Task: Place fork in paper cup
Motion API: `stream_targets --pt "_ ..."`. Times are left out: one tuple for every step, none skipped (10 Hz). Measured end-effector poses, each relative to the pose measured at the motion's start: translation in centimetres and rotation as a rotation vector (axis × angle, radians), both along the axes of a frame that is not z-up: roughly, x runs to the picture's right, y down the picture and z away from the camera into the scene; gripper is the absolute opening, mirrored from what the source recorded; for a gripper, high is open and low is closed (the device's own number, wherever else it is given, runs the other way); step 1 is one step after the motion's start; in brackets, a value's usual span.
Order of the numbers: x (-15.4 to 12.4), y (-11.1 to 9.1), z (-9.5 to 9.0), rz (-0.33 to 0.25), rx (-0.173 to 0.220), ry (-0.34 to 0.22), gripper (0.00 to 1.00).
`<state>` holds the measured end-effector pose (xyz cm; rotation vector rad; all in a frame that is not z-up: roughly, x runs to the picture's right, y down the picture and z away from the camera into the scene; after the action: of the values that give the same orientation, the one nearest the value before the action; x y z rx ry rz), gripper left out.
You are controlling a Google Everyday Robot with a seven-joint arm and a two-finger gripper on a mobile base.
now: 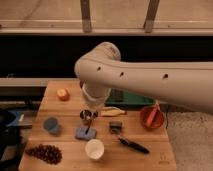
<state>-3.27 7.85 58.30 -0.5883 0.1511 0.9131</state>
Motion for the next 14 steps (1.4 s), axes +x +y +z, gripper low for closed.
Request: stream_targets --pt "0.1 0.4 -0.1 0.007 -0.006 -0.004 0.09" --pt "0.0 0.8 -0.2 0.012 -0.014 -0.007 0.09" --pt "0.0 1.1 -0.3 0.016 -0.019 -0.008 0.09" --pt "0.1 1.6 -0.4 0.021 -0.027 -0.007 0.09" --pt "0.1 2.0 -0.5 0.028 -0.031 -0.004 0.09" --pt "0.3 2.4 -0.7 0.039 -0.035 0.002 0.09" --pt "0.5 2.8 -0.9 0.048 -0.036 0.008 0.09" --pt "0.8 3.4 -1.0 0.062 -0.038 0.016 0.09" --pt "0.9 3.7 -1.1 0.070 -0.038 0.018 0.09" --pt "1.1 4.2 -1.2 0.084 -0.040 0.023 0.09" --pt "1.4 4.8 -1.2 0.099 -0.042 0.029 0.09" --pt "1.8 5.4 -1.2 0.114 -0.046 0.034 0.09" --pt "2.0 5.8 -1.2 0.127 -0.050 0.037 0.09" --pt "2.3 6.4 -1.0 0.142 -0.056 0.040 0.09"
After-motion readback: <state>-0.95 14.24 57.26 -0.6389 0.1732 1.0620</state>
